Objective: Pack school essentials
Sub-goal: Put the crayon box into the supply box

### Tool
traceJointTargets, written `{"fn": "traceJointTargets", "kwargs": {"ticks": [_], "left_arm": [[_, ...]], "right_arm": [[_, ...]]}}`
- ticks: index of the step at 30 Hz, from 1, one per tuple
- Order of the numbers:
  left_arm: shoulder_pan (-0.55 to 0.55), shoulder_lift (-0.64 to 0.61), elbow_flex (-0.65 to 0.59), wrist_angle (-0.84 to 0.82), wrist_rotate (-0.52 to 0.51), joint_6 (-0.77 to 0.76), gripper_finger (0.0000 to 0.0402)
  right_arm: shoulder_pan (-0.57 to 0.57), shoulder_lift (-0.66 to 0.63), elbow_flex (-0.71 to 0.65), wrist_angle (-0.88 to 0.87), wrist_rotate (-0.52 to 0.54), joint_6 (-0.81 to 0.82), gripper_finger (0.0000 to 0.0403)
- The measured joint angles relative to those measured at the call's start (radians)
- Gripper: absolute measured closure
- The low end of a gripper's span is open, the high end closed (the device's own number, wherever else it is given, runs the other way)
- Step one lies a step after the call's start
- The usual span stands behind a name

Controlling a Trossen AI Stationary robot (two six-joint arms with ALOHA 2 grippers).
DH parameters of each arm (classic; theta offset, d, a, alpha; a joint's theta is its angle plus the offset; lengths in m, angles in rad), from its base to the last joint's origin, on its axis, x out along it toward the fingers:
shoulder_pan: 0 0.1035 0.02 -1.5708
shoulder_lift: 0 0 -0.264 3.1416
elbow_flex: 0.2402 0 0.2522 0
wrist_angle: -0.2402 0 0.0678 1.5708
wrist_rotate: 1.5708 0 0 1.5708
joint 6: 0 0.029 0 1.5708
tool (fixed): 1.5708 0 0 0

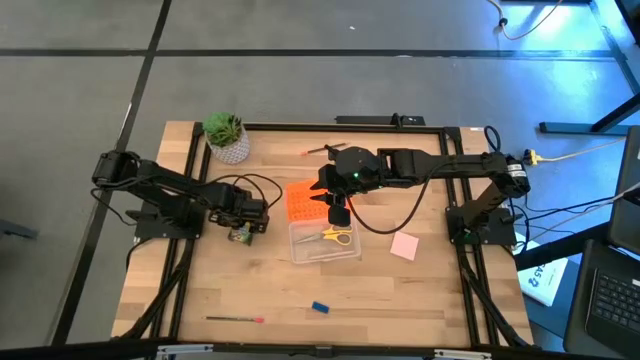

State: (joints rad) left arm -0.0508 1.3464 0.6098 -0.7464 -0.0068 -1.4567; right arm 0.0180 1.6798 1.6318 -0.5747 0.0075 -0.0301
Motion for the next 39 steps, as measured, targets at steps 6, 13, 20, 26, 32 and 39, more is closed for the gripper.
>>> {"fn": "traceJointTargets", "kwargs": {"ticks": [6, 13, 20, 26, 32, 39], "left_arm": [[-0.018, -0.001, 0.001, 0.000, 0.019, 0.027, 0.0111], [-0.049, 0.000, 0.075, -0.004, 0.024, 0.103, 0.0111], [-0.081, 0.000, 0.213, -0.035, 0.002, 0.209, 0.0111], [-0.107, 0.000, 0.352, -0.035, -0.020, 0.363, 0.0111], [-0.115, 0.012, 0.472, -0.024, -0.088, 0.501, 0.0111], [-0.115, 0.131, 0.569, 0.023, -0.109, 0.722, 0.0113]], "right_arm": [[0.000, 0.000, 0.000, 0.000, 0.000, -0.001, 0.0286], [0.000, 0.000, 0.000, 0.005, 0.000, -0.001, 0.0286], [0.010, -0.050, 0.000, -0.102, -0.048, -0.003, 0.0286], [0.039, -0.131, 0.000, -0.174, -0.052, -0.001, 0.0286], [0.063, -0.190, 0.000, -0.248, -0.054, 0.000, 0.0286], [0.079, -0.205, 0.000, -0.308, -0.054, 0.026, 0.0286]]}}
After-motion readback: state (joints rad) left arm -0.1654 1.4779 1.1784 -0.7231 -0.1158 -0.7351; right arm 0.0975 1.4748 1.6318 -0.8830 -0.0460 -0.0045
